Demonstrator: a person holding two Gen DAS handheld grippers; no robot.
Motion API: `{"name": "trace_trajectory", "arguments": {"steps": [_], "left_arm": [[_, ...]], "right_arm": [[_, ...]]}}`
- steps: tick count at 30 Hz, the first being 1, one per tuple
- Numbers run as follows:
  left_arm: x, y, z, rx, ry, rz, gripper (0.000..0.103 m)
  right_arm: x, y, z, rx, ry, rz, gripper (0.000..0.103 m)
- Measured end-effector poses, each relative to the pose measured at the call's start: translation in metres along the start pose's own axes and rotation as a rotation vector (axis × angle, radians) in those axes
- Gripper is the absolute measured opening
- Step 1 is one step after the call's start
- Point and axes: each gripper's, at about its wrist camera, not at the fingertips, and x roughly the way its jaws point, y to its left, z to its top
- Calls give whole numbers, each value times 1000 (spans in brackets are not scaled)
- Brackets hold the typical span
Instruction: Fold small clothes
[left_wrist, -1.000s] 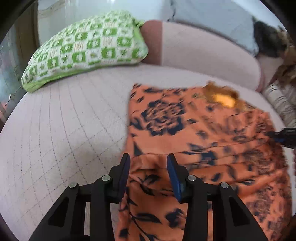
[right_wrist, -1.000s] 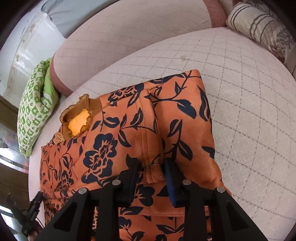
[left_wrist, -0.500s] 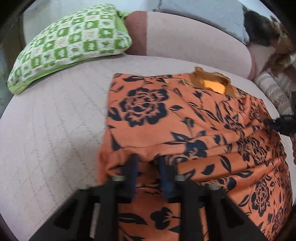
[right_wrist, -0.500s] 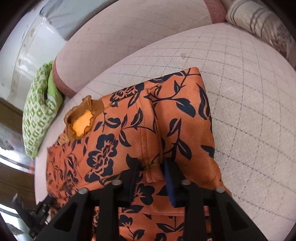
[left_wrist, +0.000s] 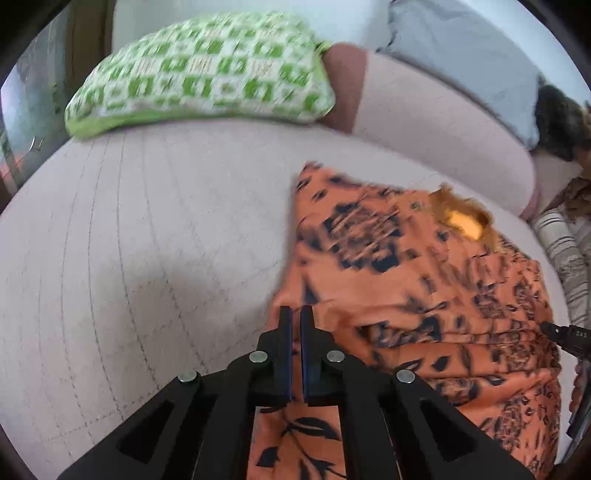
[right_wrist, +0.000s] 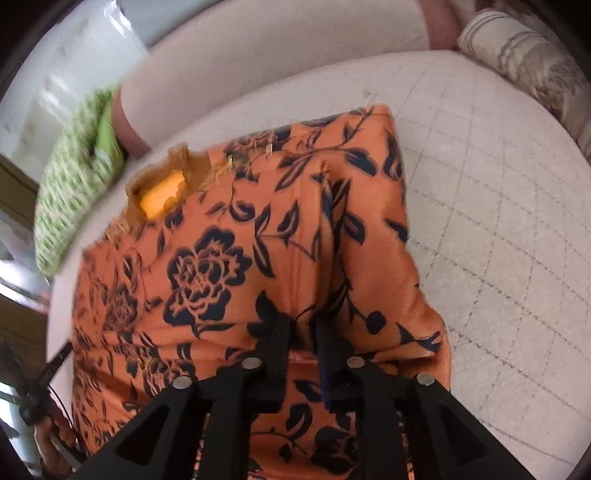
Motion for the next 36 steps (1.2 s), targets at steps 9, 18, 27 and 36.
{"name": "trace_trajectory", "arguments": {"steps": [9, 18, 27, 36], "left_arm": [[14, -46, 30, 127, 47, -100, 35], [36, -56, 15, 247, 123, -8, 30], [34, -49, 35, 172, 79, -45, 30], [36, -69, 56, 221, 94, -48, 32]], "right_arm": [[-52, 2, 28, 5, -143, 67, 64], [28, 21, 52, -198, 5, -154, 15], [-16, 43, 45, -202, -165, -257, 25], [26, 50, 9, -166, 57, 60, 34]]}}
